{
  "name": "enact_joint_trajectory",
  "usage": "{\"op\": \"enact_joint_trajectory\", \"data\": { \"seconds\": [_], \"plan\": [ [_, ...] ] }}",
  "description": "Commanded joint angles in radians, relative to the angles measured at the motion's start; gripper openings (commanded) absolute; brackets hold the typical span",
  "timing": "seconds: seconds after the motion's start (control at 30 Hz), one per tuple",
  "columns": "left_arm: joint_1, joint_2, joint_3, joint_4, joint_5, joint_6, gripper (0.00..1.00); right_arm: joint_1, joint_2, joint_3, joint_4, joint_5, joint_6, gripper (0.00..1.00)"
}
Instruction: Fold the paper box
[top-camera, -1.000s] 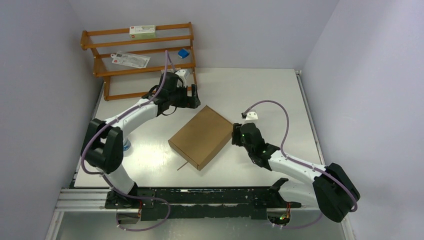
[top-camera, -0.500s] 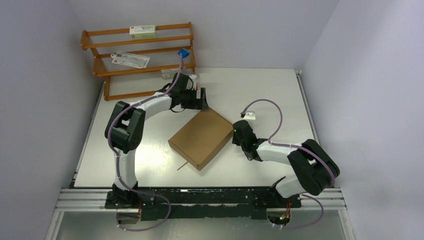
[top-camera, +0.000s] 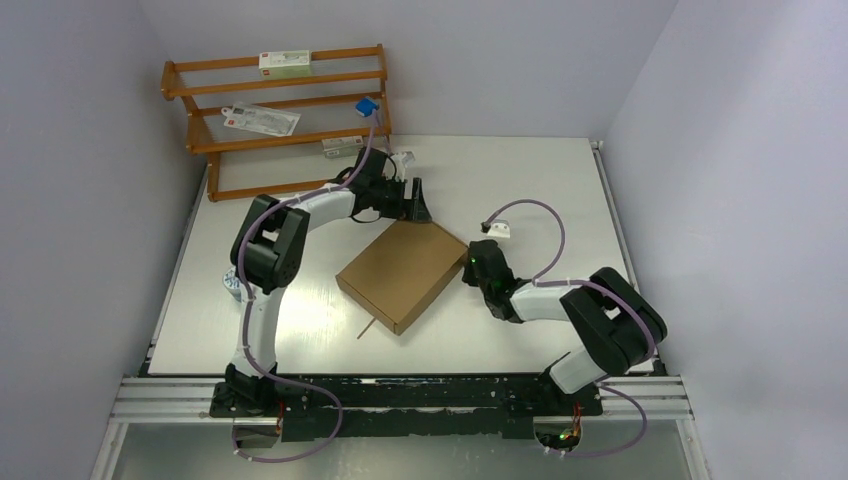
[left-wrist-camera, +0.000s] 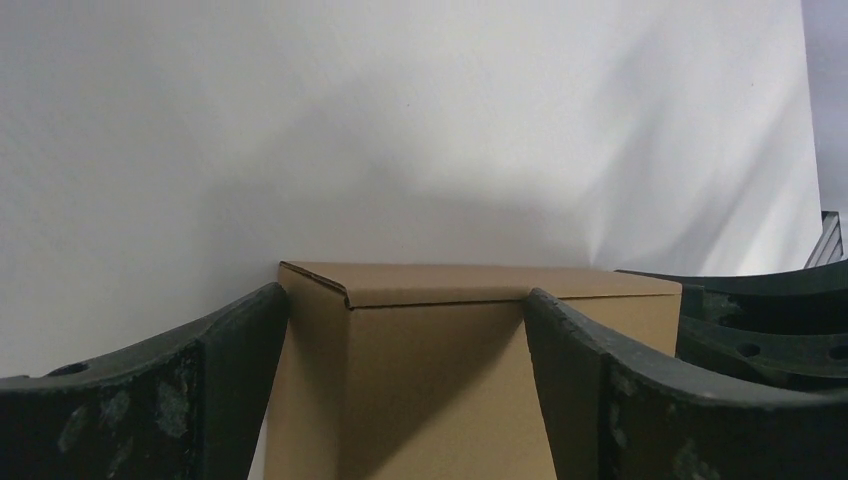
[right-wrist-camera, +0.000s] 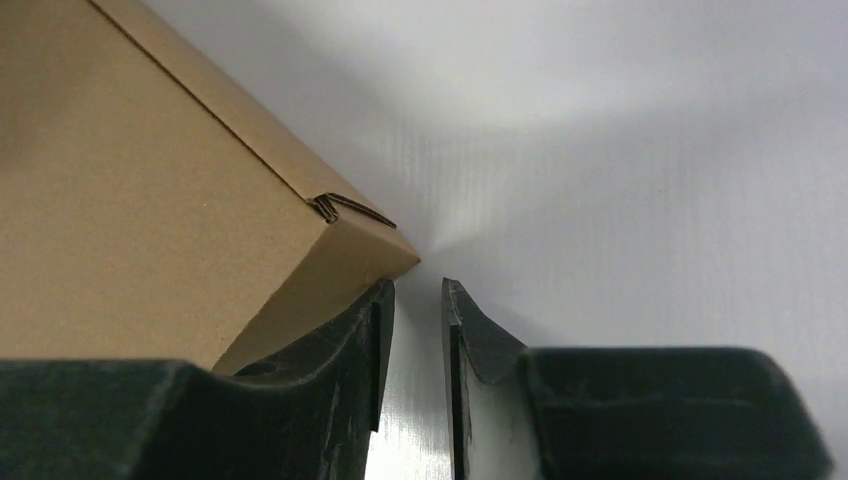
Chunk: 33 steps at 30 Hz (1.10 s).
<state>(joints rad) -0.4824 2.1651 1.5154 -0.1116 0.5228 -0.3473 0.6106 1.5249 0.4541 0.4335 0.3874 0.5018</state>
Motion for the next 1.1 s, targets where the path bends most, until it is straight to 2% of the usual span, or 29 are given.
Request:
{"op": "enact_joint_trajectory", "data": {
  "seconds": [0.0, 0.13, 0.3, 0.47, 0.63, 0.8, 0.9, 1.07],
  "plan": [
    [-0.042, 0.048, 0.011, 0.021, 0.154, 0.016, 0.9, 0.004, 0.031, -0.031, 0.164, -0.158, -0.055, 0.28],
    [-0.05, 0.064, 0.028, -0.009, 0.183, 0.06, 0.9, 0.01, 0.037, -0.04, 0.254, -0.247, -0.09, 0.27],
    [-0.047, 0.08, 0.101, -0.123, 0.056, 0.15, 0.92, 0.016, -0.023, -0.066, 0.247, -0.235, -0.088, 0.26],
    [-0.045, 0.081, 0.154, -0.166, -0.04, 0.198, 0.94, 0.017, -0.112, -0.058, 0.073, -0.182, -0.052, 0.27],
    [-0.028, 0.061, 0.156, -0.183, -0.139, 0.22, 0.96, 0.018, -0.232, -0.053, -0.107, -0.107, -0.018, 0.32],
    [-0.005, -0.016, 0.111, -0.159, -0.23, 0.219, 0.97, 0.018, -0.369, -0.038, -0.244, -0.034, -0.025, 0.43],
    [0.001, -0.113, 0.068, -0.136, -0.315, 0.199, 0.97, 0.017, -0.454, -0.024, -0.309, 0.008, -0.05, 0.5],
    [0.041, -0.309, -0.058, -0.078, -0.466, 0.129, 0.97, 0.017, -0.584, 0.009, -0.392, 0.095, -0.111, 0.72]
  ]
}}
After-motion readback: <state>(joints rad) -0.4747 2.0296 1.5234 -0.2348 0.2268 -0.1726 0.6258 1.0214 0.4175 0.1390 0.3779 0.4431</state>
